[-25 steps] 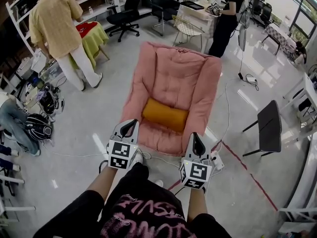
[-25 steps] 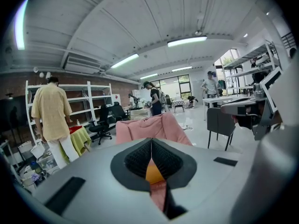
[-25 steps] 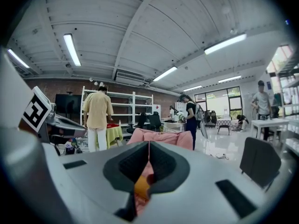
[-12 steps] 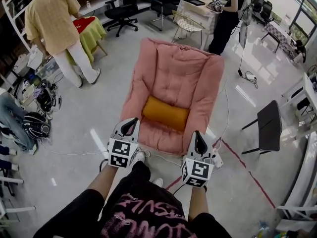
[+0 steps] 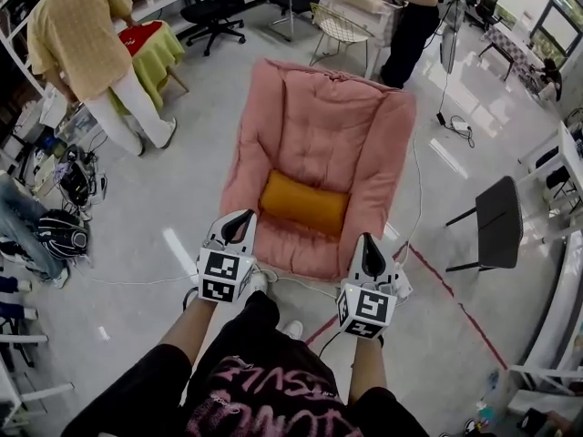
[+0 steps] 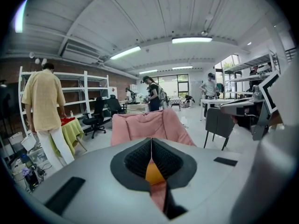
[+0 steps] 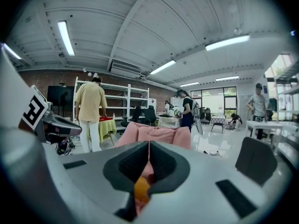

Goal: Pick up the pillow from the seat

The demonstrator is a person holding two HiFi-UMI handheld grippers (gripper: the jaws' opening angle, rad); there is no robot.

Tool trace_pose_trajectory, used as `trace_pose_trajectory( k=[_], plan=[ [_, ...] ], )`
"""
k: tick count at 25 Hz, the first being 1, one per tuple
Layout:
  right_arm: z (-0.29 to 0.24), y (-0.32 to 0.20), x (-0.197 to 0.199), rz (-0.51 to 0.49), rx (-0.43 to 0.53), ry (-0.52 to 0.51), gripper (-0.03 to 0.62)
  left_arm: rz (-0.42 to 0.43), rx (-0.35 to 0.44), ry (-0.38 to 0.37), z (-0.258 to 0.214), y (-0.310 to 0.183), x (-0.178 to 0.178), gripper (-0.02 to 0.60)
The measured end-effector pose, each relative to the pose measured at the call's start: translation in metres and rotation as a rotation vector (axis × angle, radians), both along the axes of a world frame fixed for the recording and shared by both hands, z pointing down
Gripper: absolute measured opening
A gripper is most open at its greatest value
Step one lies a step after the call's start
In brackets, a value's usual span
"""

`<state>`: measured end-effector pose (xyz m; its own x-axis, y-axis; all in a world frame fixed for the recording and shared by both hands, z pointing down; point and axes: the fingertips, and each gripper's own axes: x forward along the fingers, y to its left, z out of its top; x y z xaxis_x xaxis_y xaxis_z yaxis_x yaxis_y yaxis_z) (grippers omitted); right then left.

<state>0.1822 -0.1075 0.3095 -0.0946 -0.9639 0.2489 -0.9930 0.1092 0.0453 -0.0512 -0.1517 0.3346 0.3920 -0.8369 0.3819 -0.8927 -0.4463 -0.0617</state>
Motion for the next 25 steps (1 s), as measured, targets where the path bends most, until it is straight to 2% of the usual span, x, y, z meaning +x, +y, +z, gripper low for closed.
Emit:
trace_pose_trajectory(
  k=[4, 25],
  plan=[
    [0.006, -0.012, -0.006, 0.008, -0.006, 0.020, 0.021, 0.019, -0.016, -0.004, 0.010, -0.017, -0.001, 0.011],
    [0.085, -0.070, -0.013, 0.019, -0.167, 0.030, 0.021, 0.073, -0.148, -0.019, 0.088, -0.083, 0.005, 0.011]
  ],
)
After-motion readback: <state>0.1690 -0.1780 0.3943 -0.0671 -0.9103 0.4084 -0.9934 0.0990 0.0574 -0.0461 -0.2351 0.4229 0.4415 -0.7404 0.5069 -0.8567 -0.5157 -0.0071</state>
